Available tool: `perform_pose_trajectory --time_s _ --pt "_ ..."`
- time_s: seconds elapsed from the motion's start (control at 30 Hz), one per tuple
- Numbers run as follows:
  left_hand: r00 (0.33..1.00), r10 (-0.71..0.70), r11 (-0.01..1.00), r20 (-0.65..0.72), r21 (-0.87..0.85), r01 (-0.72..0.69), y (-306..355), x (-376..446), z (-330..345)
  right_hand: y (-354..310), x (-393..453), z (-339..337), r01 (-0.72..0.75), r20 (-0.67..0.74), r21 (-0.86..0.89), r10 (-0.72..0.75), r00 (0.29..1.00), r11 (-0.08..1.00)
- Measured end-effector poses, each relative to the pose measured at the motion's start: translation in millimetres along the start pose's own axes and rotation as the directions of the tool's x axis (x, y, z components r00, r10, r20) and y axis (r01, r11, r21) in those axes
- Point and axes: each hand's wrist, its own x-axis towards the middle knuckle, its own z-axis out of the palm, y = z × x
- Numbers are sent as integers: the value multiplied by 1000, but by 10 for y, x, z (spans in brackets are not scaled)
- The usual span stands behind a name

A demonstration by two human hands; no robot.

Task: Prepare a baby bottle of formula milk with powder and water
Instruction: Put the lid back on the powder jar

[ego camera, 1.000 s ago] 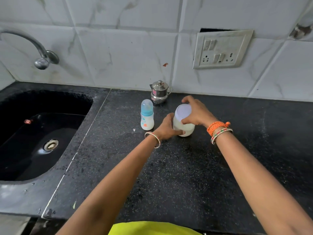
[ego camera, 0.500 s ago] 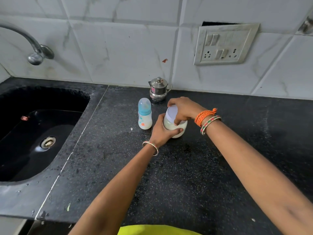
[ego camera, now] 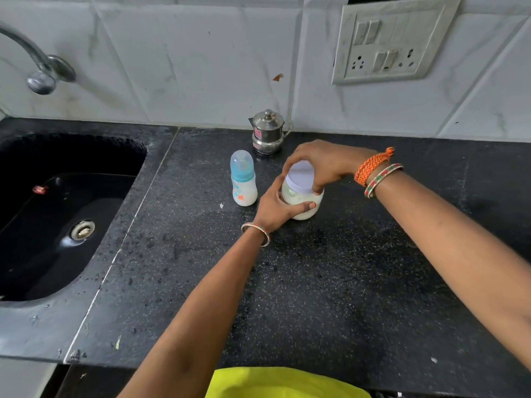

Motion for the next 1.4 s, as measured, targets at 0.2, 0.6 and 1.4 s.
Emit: perform_pose_trajectory --time_s 0.2,0.6,1.4 --pt "1000 16 1000 2 8 -16 -30 10 19 10 17 48 -40 -7 2 40 999 999" --pt "995 74 996 -71 49 -71 -98 -4 69 -361 -68 162 -360 -479 -18 308 822 933" --pt "966 137 942 -221 330 -58 -22 -126 235 -31 126 849 -274 -518 10 239 821 962"
